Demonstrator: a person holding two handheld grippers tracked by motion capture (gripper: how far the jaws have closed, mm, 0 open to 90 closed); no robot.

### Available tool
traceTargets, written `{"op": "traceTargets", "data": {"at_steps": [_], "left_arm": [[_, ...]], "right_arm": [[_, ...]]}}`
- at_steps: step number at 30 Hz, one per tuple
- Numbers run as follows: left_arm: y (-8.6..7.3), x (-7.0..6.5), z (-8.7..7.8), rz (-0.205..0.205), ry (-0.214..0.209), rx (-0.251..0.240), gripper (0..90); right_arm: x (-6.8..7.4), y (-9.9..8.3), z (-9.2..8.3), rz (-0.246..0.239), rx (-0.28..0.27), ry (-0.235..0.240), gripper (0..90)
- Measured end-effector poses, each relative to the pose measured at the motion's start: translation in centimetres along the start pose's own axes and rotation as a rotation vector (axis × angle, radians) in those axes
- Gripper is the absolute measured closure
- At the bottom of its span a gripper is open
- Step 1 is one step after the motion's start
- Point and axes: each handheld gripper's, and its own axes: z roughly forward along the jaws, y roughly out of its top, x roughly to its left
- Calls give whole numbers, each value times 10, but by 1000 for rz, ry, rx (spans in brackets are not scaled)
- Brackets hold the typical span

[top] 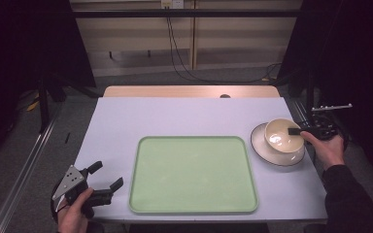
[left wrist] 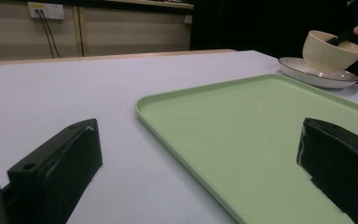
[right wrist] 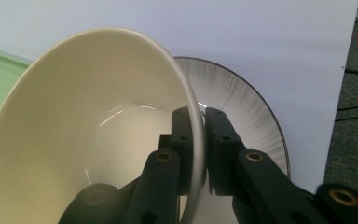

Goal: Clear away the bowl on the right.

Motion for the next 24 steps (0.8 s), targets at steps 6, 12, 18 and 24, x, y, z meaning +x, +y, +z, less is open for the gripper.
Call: {"op": "traceTargets", "data": {"at_steps": [6, 12, 18, 24], "left_arm": [[0, 0, 0, -1, -2, -1, 0], [0, -1, 0, -2, 1, -4, 0], [0, 0, 0, -4, -1, -4, 0], [0, -1, 0, -3, 2, -4, 0]], "right_arm": [[2, 2, -5, -3, -25, 24, 836], [5, 3, -10, -13, -42, 41, 835], [7, 5, -13, -23, -57, 49, 836], [11, 7, -18, -49, -70, 81, 835]]}}
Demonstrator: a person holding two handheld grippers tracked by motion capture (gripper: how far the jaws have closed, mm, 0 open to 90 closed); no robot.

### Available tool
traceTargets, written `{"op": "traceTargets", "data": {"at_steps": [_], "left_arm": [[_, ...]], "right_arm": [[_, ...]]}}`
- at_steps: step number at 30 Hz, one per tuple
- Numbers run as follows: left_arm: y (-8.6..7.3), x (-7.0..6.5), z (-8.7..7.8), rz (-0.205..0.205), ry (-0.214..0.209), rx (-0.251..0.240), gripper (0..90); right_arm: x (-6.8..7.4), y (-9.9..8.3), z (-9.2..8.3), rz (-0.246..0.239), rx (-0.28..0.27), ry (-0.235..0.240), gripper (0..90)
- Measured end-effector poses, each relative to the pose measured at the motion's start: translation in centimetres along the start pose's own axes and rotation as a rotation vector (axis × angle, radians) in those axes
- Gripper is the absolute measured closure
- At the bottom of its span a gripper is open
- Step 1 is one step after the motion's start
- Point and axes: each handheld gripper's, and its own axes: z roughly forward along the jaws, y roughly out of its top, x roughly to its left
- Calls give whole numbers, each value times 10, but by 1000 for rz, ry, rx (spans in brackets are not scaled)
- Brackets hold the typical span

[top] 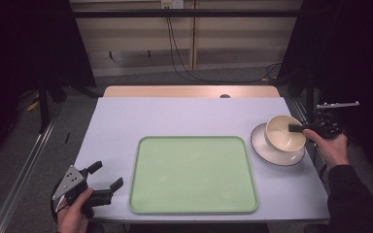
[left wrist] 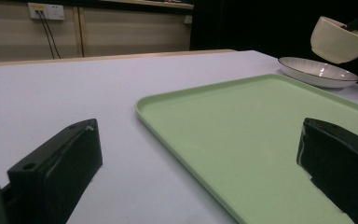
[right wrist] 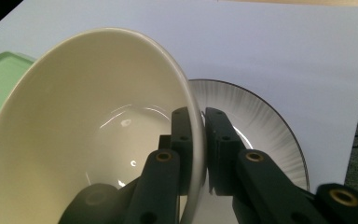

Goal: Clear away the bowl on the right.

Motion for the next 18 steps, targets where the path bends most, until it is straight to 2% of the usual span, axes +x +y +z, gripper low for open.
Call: {"op": "traceTargets", "data": {"at_steps": [18], "left_arm": [[0, 0, 0, 1, -2, 1, 0]], "right_arm": [[18, 10, -5, -57, -27, 46, 833]]}}
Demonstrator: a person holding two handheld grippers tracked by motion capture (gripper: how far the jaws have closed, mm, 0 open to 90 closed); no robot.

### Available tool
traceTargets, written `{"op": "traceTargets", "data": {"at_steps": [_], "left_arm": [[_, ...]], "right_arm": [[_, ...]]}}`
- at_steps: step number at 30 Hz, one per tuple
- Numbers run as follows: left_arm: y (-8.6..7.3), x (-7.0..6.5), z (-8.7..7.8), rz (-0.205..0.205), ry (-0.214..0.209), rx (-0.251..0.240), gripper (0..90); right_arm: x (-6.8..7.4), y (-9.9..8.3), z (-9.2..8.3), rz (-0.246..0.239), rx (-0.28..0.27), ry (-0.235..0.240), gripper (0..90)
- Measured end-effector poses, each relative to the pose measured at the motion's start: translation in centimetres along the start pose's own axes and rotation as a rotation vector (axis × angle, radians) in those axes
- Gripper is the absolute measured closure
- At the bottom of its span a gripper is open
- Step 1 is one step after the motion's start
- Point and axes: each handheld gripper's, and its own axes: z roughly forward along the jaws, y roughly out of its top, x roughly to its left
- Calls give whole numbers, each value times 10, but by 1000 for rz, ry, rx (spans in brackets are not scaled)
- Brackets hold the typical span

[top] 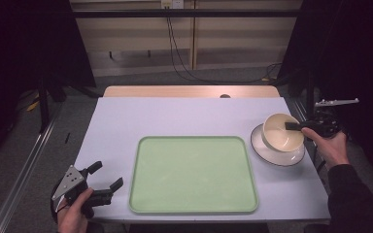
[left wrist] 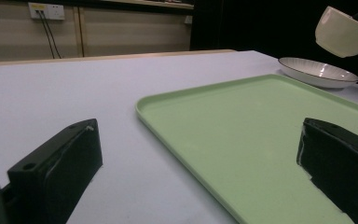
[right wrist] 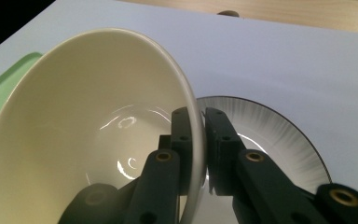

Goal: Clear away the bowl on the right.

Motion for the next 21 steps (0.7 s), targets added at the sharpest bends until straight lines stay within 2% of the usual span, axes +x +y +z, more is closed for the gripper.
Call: {"op": "traceTargets", "data": {"at_steps": [5, 16, 17, 21], "left_arm": [[0, 0, 0, 1, -1, 0, 0], [0, 0, 0, 4, 3, 1, 0], [0, 0, 0, 0, 1, -1, 0], [0, 0, 0, 0, 5, -1, 0]], "right_arm": [[7, 4, 1, -15, -7, 22, 833], [15, 9, 4, -13, 3, 27, 834], [17, 10, 4, -15, -2, 41, 833], [20, 12, 5, -19, -4, 44, 833]]}}
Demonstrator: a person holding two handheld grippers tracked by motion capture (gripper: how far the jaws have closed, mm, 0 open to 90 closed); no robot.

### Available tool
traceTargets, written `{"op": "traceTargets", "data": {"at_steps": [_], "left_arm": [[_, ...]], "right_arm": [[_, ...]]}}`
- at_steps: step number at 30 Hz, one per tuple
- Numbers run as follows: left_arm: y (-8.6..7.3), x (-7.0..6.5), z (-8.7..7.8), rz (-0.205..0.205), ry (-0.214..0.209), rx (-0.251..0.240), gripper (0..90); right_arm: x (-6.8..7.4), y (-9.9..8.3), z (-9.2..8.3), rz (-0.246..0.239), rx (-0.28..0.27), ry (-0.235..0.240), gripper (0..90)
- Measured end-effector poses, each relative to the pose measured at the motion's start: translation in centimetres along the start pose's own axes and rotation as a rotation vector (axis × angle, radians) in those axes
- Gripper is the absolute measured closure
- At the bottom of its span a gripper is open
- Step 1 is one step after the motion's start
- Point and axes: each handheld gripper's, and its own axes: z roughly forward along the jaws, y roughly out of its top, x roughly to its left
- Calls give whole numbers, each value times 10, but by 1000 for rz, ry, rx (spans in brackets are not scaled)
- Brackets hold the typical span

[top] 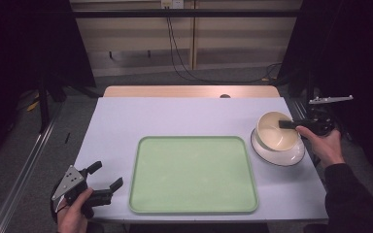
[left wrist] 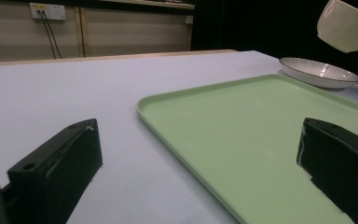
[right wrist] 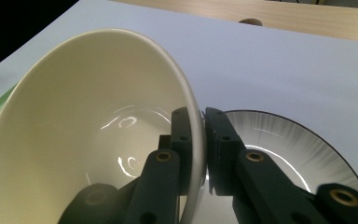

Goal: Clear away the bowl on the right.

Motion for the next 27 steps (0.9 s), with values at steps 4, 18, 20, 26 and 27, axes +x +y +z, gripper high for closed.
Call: {"op": "traceTargets", "data": {"at_steps": [4, 18, 20, 26, 27], "left_arm": [[0, 0, 0, 3, 2, 3, 0], [0, 0, -1, 2, -1, 1, 0], [0, -1, 0, 1, 1, -1, 1], [0, -1, 0, 3, 3, 0, 0], [0, -1, 0, 4, 3, 2, 0]], "right_arm": [[4, 3, 3, -5, -5, 7, 833], [22, 10, 19, -26, 17, 60, 833], [23, 12, 22, -31, 21, 65, 833], [28, 18, 29, -37, 28, 79, 833], [28, 18, 29, -37, 28, 79, 833]]}}
